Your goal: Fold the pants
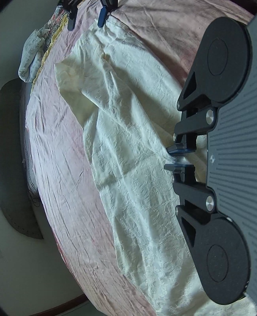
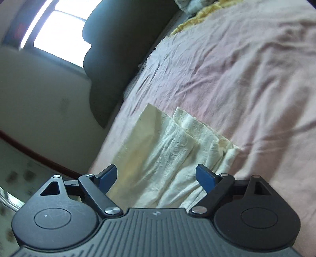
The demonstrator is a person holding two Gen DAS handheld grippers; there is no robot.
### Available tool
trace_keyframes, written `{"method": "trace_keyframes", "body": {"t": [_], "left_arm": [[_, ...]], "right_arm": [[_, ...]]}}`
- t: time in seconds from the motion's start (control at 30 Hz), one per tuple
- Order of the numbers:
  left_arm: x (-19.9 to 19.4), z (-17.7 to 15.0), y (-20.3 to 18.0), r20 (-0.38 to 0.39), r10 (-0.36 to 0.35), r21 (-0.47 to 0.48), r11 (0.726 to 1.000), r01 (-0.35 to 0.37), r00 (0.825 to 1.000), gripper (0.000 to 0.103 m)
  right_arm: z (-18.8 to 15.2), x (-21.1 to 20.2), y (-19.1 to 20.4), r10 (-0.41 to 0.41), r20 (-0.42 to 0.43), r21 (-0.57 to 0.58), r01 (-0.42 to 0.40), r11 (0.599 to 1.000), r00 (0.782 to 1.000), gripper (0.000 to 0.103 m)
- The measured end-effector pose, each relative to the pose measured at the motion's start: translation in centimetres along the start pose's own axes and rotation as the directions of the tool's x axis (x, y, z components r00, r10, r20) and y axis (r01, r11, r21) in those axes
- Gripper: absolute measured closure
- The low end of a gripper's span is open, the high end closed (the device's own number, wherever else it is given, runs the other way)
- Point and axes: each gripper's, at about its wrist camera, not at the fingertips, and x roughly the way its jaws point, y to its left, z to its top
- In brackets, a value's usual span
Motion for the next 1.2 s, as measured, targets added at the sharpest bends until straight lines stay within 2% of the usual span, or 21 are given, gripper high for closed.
{"method": "trace_keyframes", "body": {"t": [0.23, 0.3, 0.33, 0.37, 0.47, 0.5, 0.53, 0.6, 0.7, 0.83, 0.93, 1.0, 1.03, 1.1, 1.13, 1.17, 1.2], "left_arm": [[0.2, -0.1, 0.0, -0.002, 0.002, 0.0, 1.0, -0.002, 1.0, 0.078], [0.1, 0.1, 0.0, -0.008, 0.003, -0.001, 1.0, -0.004, 1.0, 0.077], [-0.1, 0.2, 0.0, -0.008, -0.001, -0.002, 1.0, 0.001, 1.0, 0.073], [-0.4, 0.3, 0.1, -0.007, -0.001, -0.007, 1.0, 0.001, 1.0, 0.071], [-2.0, 1.1, 0.0, 0.048, 0.014, -0.004, 1.0, -0.014, 0.999, 0.06], [-2.5, 1.5, -0.4, 0.075, 0.019, 0.01, 1.0, -0.02, 0.997, 0.052], [-2.9, 1.8, -0.8, 0.102, 0.018, 0.034, 0.999, -0.022, 0.995, 0.04], [-3.4, 2.5, -2.4, 0.153, 0.013, 0.104, 0.994, -0.029, 0.988, 0.029], [-3.6, 3.1, -6.0, 0.215, 0.019, 0.248, 0.966, -0.073, 0.977, 0.028], [-2.5, 2.6, -10.6, 0.271, -0.012, 0.417, 0.903, -0.106, 0.962, 0.028], [-1.1, 2.0, -12.6, 0.269, 0.019, 0.494, 0.856, -0.155, 0.963, 0.027], [-0.8, 1.6, -12.5, 0.276, 0.022, 0.496, 0.853, -0.162, 0.961, 0.027], [-0.7, 1.6, -12.3, 0.269, 0.016, 0.491, 0.858, -0.152, 0.963, 0.027], [-0.5, 1.5, -11.7, 0.259, 0.024, 0.472, 0.869, -0.148, 0.966, 0.027], [-0.5, 1.4, -11.5, 0.259, 0.032, 0.465, 0.872, -0.154, 0.965, 0.027], [-0.5, 1.4, -11.3, 0.26, 0.039, 0.458, 0.874, -0.159, 0.965, 0.027], [-0.5, 1.4, -11.1, 0.261, 0.044, 0.45, 0.878, -0.162, 0.964, 0.027]], "right_arm": [[1.1, 2.1, -0.2, -0.023, 0.064, 0.011, 0.023, 1.0, 0.998, 0.017], [1.3, 2.3, 0.3, -0.064, 0.071, -0.038, 0.067, 0.997, 0.995, 0.053], [1.4, 2.5, 0.4, -0.09, 0.065, -0.056, 0.094, 0.994, 0.994, 0.09], [1.4, 2.7, 0.0, -0.081, 0.054, -0.037, 0.083, 0.996, 0.995, 0.096], [1.3, 2.2, -0.7, -0.034, 0.075, 0.0, 0.034, 0.999, 0.997, 0.097], [1.2, 1.7, -0.5, -0.018, 0.084, -0.005, 0.019, 1.0, 0.996, 0.097], [1.2, 1.3, -0.3, 0.01, 0.09, -0.001, -0.01, 1.0, 0.996, 0.097], [1.1, 0.3, 0.5, 0.066, 0.095, 0.003, -0.067, 0.998, 0.993, 0.097], [1.3, -1.2, 2.0, 0.126, 0.107, -0.017, -0.125, 0.992, 0.986, 0.097], [1.9, -2.2, 2.7, 0.154, 0.132, -0.02, -0.153, 0.988, 0.979, 0.097], [2.3, -2.1, 2.6, 0.112, 0.086, -0.041, -0.109, 0.993, 0.99, 0.096], [1.9, -2.0, 1.9, 0.066, 0.049, -0.024, -0.064, 0.998, 0.997, 0.095], [1.6, -1.9, 1.3, 0.044, 0.039, -0.007, -0.043, 0.999, 0.998, 0.09], [1.2, -1.4, -0.2, 0.009, 0.026, 0.049, -0.011, 0.999, 1.0, 0.07], [0.9, -1.1, -0.8, 0.001, 0.022, 0.081, -0.003, 0.997, 1.0, 0.05], [0.7, -0.8, -1.3, 0.003, 0.016, 0.103, -0.005, 0.995, 1.0, 0.041], [0.4, -0.5, -1.5, 0.01, 0.01, 0.113, -0.011, 0.994, 1.0, 0.042]]}}
